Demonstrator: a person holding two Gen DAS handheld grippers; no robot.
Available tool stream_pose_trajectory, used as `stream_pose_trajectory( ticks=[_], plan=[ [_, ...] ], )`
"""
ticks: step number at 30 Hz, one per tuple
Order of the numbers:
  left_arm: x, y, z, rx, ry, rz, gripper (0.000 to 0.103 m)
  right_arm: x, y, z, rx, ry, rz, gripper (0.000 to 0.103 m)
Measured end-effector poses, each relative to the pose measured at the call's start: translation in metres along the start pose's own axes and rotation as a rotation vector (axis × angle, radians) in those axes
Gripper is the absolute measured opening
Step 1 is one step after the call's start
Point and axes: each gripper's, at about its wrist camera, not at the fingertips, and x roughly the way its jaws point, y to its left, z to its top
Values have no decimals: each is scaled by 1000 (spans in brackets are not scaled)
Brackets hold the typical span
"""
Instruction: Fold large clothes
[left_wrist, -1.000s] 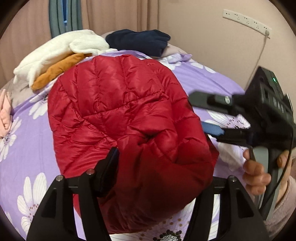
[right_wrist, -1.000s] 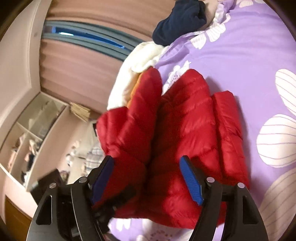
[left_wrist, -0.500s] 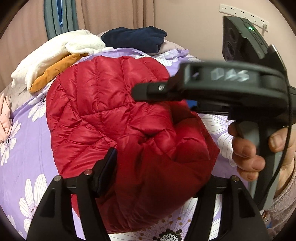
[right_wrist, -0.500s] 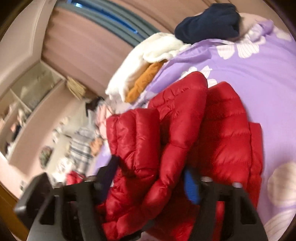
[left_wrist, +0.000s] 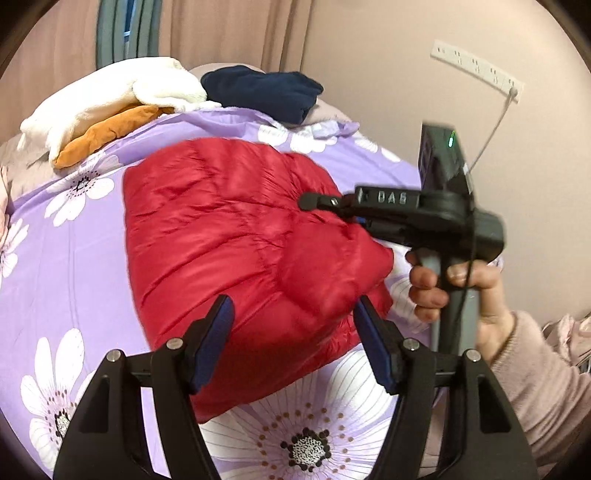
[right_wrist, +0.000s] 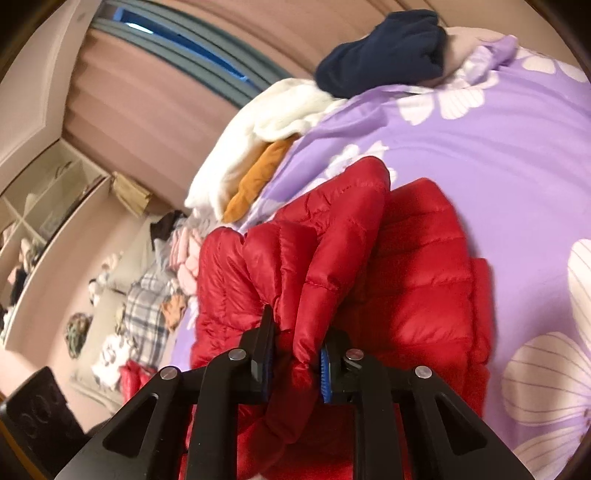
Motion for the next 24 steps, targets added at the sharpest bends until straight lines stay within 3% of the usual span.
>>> stream_pose_trajectory(
  ticks=[4, 11, 16, 24],
  plan=[
    [-8, 16, 4, -63, -34, -1, 68, 0, -10, -3, 8, 2, -39, 20],
    [8, 63, 12, -190, -56, 84, 65, 1, -16, -7, -9, 10, -80, 20],
    [33, 97, 14, -291, -31, 99, 56, 0, -20, -12, -10, 6, -83, 21],
    [70, 92, 16, -223, 45, 137, 58, -5, -14, -15, -42, 0, -135, 23]
  ],
)
